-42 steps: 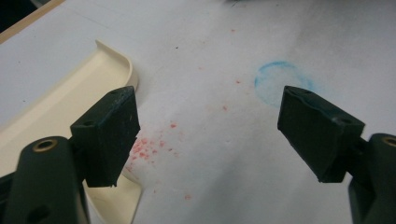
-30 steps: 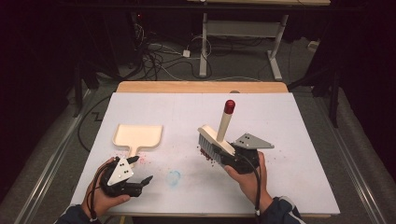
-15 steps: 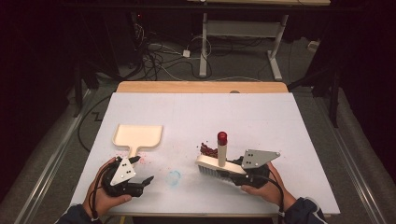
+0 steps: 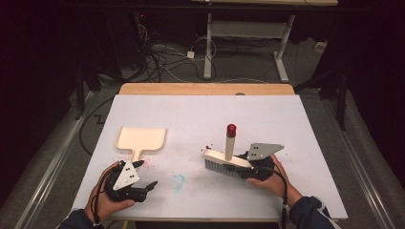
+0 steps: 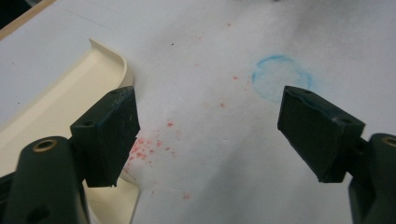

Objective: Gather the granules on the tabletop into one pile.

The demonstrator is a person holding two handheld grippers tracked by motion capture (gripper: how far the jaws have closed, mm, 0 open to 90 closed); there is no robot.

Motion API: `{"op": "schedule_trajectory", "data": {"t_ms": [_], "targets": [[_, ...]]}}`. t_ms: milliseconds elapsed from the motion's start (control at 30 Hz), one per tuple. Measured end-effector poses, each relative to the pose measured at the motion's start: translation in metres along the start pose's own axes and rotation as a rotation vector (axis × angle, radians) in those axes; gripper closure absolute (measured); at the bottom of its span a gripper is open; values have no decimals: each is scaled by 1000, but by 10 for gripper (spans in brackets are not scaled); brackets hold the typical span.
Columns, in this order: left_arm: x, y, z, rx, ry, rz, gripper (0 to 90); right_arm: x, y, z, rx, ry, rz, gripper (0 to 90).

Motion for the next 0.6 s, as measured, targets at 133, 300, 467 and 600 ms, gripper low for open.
{"op": "schedule_trajectory", "data": {"t_ms": [133,300,467,600], "targets": [[0,1,0,-2,-2,1,197,-4,-8,11,-7,-25,-17,675],[2,2,0,-25,4,-7,197,5,-37,31,-19,-18,-93,675],[5,0,-1,-11,20,-15,198,32,-71,38,-29,10,-162,675],[5,0,-1,-12,20,-20,198,57,-89,32,-76,64,-205,676]]}}
Point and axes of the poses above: each handheld gripper's, and its own axes: x roughly forward along the jaws, z roughly out of its top, y roughly to its left, the point moved 6 cm from there along x, roughly forward along the jaws, and after that the axes turned 4 degrees about z, right-handed, at the moved point
